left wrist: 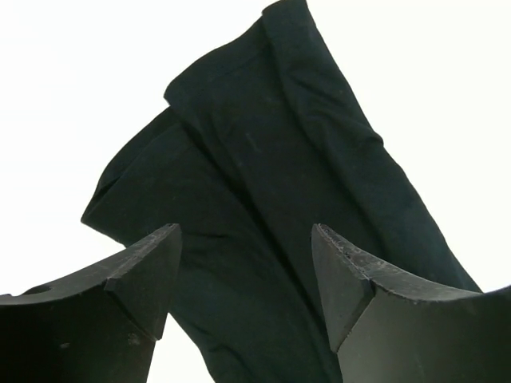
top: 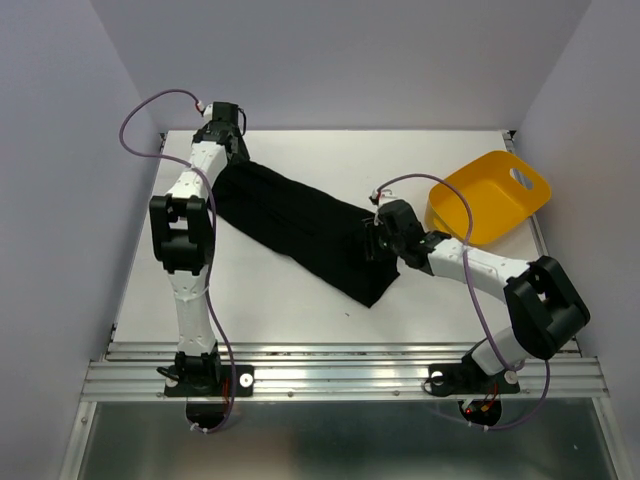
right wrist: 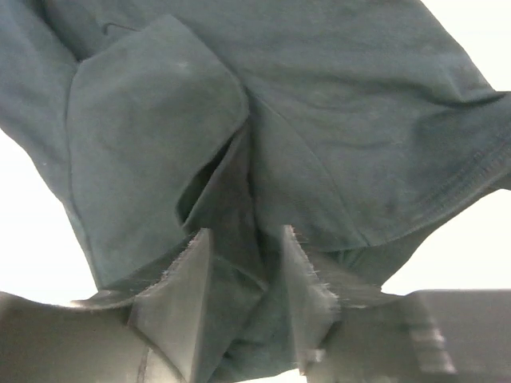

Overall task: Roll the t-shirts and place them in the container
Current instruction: Fold the T-shirt at the center of the board.

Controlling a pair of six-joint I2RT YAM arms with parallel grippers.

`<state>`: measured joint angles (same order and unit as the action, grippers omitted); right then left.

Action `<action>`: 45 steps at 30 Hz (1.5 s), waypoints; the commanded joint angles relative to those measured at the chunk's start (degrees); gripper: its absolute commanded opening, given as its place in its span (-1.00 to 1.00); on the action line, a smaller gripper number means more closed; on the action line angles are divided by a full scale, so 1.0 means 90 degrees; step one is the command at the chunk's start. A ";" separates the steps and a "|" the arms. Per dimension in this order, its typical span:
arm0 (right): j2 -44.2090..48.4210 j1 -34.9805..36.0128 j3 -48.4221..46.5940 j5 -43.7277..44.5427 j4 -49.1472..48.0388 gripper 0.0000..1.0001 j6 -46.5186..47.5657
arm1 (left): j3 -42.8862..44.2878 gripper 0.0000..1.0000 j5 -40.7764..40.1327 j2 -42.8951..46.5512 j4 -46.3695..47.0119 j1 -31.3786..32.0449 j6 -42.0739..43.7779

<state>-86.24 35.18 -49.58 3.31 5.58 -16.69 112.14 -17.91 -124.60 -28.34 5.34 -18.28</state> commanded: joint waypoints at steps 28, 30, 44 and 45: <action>-0.0349 -0.0188 -0.0672 -0.0202 0.0210 0.06 -0.0353 | -0.2460 0.36 0.0037 0.1598 0.0444 -0.0115 -0.0234; -0.0486 -0.0188 -0.0740 -0.0202 0.0200 -0.19 -0.0343 | -0.2460 0.36 0.0057 0.1588 0.0434 -0.0115 -0.0244; 0.0080 -0.0432 -0.0868 0.0452 -0.0191 -0.99 -0.0265 | -0.2206 0.36 0.0086 0.1422 0.0307 -0.0223 -0.0185; 0.0070 -0.0432 -0.0887 0.0452 -0.0191 -0.99 -0.0246 | -0.2167 0.36 0.0086 0.1403 0.0307 -0.0223 -0.0176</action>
<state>-87.24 32.14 -54.83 5.23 7.60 -20.14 90.56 -16.69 -114.48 -25.15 3.86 -20.01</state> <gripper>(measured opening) 0.031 0.680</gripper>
